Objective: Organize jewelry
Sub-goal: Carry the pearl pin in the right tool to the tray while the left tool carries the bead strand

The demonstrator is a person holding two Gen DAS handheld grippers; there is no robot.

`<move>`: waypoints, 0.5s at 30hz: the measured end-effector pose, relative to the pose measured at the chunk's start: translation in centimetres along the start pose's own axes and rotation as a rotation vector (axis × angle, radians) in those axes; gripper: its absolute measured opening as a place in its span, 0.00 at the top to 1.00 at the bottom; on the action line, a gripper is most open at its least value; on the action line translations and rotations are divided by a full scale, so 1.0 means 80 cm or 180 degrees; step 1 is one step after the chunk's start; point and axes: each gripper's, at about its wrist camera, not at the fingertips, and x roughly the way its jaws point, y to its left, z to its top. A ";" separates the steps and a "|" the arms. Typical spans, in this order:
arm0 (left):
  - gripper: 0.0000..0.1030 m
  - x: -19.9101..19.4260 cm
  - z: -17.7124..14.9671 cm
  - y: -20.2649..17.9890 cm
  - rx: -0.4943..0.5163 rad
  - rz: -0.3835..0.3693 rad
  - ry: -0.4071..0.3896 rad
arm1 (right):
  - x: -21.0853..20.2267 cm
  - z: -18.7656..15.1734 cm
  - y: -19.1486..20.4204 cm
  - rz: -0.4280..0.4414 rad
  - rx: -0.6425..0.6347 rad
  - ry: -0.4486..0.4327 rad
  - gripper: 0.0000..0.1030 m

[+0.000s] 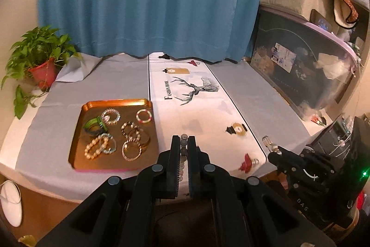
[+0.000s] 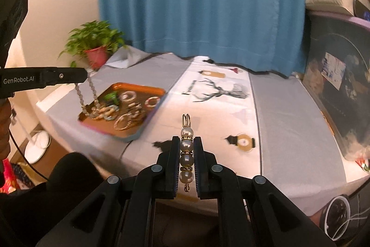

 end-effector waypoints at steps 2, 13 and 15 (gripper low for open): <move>0.96 -0.015 -0.012 0.001 0.0000 0.0003 -0.0027 | -0.010 -0.005 0.013 0.0033 -0.0042 0.0000 0.89; 0.96 -0.056 -0.049 0.008 -0.0017 -0.0053 -0.0077 | -0.037 -0.021 0.071 0.0163 -0.0254 0.0058 0.89; 0.96 -0.058 -0.051 0.010 -0.0033 -0.0060 -0.0083 | -0.037 -0.022 0.075 0.0175 -0.0278 0.0065 0.89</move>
